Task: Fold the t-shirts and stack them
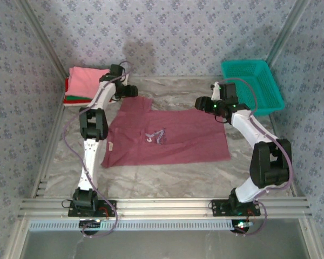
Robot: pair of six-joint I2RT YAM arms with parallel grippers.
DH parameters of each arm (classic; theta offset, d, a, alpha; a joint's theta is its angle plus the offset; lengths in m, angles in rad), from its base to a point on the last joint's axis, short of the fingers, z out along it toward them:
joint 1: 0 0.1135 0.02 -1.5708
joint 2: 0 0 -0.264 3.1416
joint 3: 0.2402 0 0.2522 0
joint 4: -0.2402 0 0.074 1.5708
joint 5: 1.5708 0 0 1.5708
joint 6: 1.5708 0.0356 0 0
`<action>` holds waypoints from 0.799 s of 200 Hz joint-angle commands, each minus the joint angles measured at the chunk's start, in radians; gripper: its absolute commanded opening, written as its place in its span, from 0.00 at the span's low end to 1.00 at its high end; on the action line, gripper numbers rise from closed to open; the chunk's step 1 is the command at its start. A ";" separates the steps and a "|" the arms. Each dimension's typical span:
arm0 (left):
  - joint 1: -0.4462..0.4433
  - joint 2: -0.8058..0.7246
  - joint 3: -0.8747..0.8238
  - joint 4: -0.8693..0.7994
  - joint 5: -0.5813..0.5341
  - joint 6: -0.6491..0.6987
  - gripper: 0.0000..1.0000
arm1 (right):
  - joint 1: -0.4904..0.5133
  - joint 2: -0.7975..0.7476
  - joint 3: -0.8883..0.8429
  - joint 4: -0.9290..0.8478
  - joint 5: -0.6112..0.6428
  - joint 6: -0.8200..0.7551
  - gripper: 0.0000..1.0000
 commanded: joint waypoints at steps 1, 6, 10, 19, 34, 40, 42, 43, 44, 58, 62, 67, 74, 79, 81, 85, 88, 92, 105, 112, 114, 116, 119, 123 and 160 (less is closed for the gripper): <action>0.005 0.032 0.021 -0.044 0.067 -0.019 0.62 | -0.013 -0.036 -0.006 0.006 -0.030 0.018 0.54; 0.006 0.032 0.020 -0.044 0.076 -0.018 0.55 | -0.015 -0.036 -0.006 0.006 -0.032 0.018 0.54; 0.005 0.031 0.020 -0.042 0.082 -0.019 0.51 | -0.016 -0.037 -0.003 0.004 -0.033 0.019 0.54; 0.005 0.028 0.021 -0.038 0.096 -0.023 0.45 | -0.021 -0.036 -0.001 -0.004 -0.032 0.020 0.54; 0.003 0.018 0.021 -0.033 0.115 -0.024 0.25 | -0.029 -0.033 0.000 -0.015 -0.025 0.026 0.54; 0.002 0.011 0.020 -0.032 0.114 -0.025 0.20 | -0.033 -0.030 0.000 -0.017 -0.022 0.029 0.54; 0.003 0.008 0.020 -0.031 0.115 -0.024 0.19 | -0.034 -0.029 0.000 -0.018 -0.021 0.032 0.54; 0.003 0.007 0.020 -0.031 0.114 -0.024 0.19 | -0.035 -0.029 -0.001 -0.018 -0.021 0.032 0.54; 0.003 0.006 0.020 -0.031 0.114 -0.025 0.19 | -0.036 -0.027 -0.002 -0.020 -0.022 0.034 0.54; 0.004 -0.014 0.019 -0.033 0.109 -0.020 0.12 | -0.046 -0.017 -0.004 -0.017 -0.029 0.041 0.54; 0.004 -0.021 0.020 -0.033 0.107 -0.019 0.09 | -0.047 -0.014 -0.003 -0.017 -0.029 0.042 0.54; 0.003 -0.029 0.018 -0.037 0.105 -0.017 0.05 | -0.049 -0.010 -0.003 -0.018 -0.027 0.043 0.54; 0.002 -0.041 0.016 -0.042 0.101 -0.011 0.00 | -0.050 -0.001 0.000 -0.022 -0.019 0.043 0.54; 0.004 -0.054 0.012 -0.043 0.095 -0.009 0.00 | -0.051 0.006 0.004 -0.027 -0.009 0.040 0.54; 0.004 -0.060 0.010 -0.043 0.092 -0.006 0.00 | -0.051 0.009 0.007 -0.031 -0.006 0.038 0.54; 0.004 -0.072 -0.001 -0.039 0.085 -0.003 0.00 | -0.050 0.019 0.017 -0.040 0.003 0.030 0.54; 0.005 -0.084 -0.010 -0.035 0.078 0.000 0.00 | -0.050 0.027 0.025 -0.052 0.010 0.025 0.54; 0.005 -0.102 -0.025 -0.025 0.070 0.005 0.00 | -0.050 0.040 0.028 -0.068 0.021 0.014 0.54; 0.005 -0.172 -0.113 0.033 0.030 0.015 0.00 | -0.047 0.089 0.113 -0.144 0.076 -0.014 0.54; 0.006 -0.216 -0.169 0.079 0.008 0.020 0.00 | -0.047 0.116 0.147 -0.179 0.106 -0.027 0.55; 0.007 -0.227 -0.188 0.090 0.001 0.021 0.00 | -0.046 0.124 0.156 -0.190 0.113 -0.030 0.55; 0.006 -0.241 -0.203 0.105 -0.008 0.023 0.00 | -0.046 0.130 0.164 -0.197 0.119 -0.033 0.54; 0.008 -0.257 -0.228 0.115 -0.017 0.025 0.00 | -0.047 0.141 0.174 -0.208 0.125 -0.037 0.55; 0.009 -0.279 -0.256 0.149 -0.036 0.024 0.00 | -0.047 0.153 0.187 -0.217 0.133 -0.039 0.55; 0.022 -0.326 -0.311 0.179 -0.081 0.031 0.00 | -0.043 0.212 0.229 -0.210 0.120 -0.037 0.55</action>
